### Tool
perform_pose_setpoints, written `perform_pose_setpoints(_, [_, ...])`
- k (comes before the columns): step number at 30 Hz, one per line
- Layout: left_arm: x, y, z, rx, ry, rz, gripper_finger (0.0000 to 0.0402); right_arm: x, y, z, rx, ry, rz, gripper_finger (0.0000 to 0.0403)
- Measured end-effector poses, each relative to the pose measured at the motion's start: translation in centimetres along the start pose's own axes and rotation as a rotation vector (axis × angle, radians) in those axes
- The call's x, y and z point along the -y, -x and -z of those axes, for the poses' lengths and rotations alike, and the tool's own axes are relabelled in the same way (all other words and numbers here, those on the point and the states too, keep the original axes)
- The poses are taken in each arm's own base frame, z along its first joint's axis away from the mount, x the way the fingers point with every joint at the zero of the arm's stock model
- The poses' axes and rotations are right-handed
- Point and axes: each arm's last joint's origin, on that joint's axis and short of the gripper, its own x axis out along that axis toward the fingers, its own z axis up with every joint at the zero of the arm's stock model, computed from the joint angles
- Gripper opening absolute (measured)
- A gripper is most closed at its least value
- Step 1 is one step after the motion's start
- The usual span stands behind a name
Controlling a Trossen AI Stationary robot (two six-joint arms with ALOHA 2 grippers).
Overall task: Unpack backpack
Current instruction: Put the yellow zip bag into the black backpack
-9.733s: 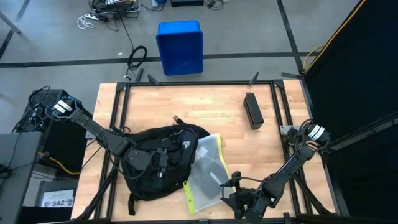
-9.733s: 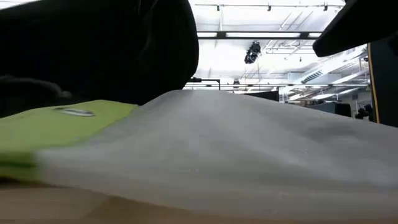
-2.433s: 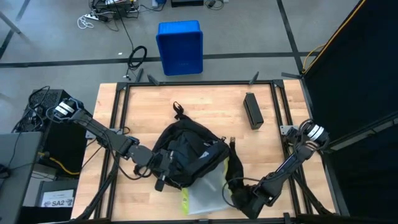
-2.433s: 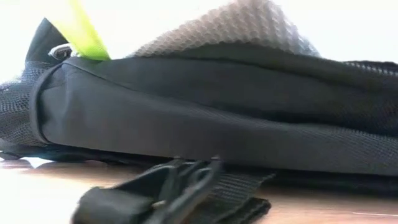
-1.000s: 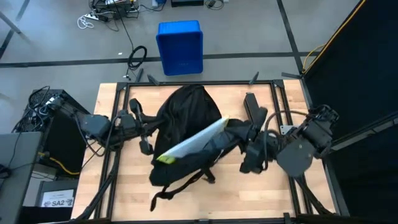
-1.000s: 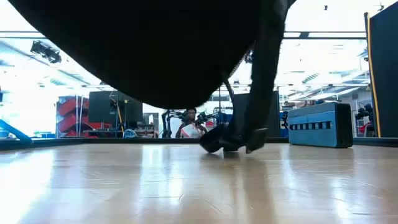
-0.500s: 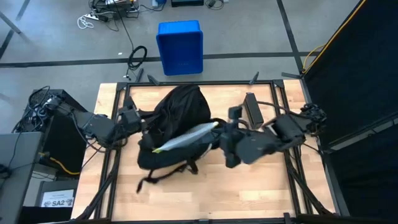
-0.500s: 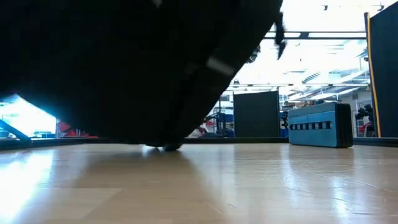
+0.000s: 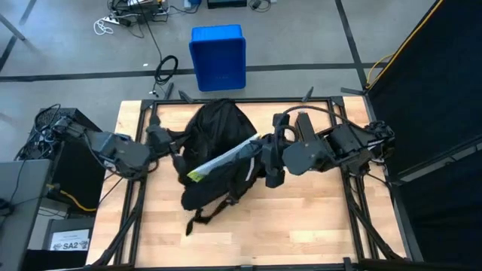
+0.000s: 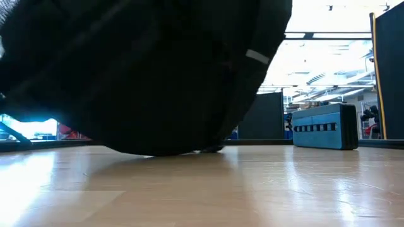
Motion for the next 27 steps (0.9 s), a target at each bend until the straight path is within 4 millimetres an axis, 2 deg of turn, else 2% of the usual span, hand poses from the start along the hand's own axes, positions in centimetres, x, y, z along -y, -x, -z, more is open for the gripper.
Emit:
perform_pose_setpoints(4, [0.2, -0.3, 0.6, -0.004, 0.008, 0.045, 0.0000, -1.6, -1.3, 0.9, -0.076, -0.022, -0.113, 0.0002])
perform_pose_setpoints(11, [1.6, -1.0, 3.1, -0.051, -0.010, 0.090, 0.0000, -7.7, -5.4, 4.3, -0.243, -0.007, -0.309, 0.0002])
perform_pose_setpoints(17, [2.9, -1.4, 4.8, -0.066, -0.008, 0.176, 0.0000, -14.3, -9.5, 9.4, -0.329, -0.052, -0.486, 0.0002])
perform_pose_setpoints(21, [3.7, -1.3, 5.5, -0.039, 0.013, 0.270, 0.0000, -18.0, -11.4, 14.1, -0.386, -0.131, -0.619, 0.0002])
perform_pose_setpoints(24, [4.5, -0.8, 6.1, -0.006, 0.052, 0.348, 0.0000, -19.9, -12.0, 16.7, -0.390, -0.182, -0.621, 0.0002])
perform_pose_setpoints(27, [5.3, -0.8, 7.7, 0.003, 0.062, 0.383, 0.0000, -21.0, -12.0, 17.9, -0.365, -0.214, -0.607, 0.0012])
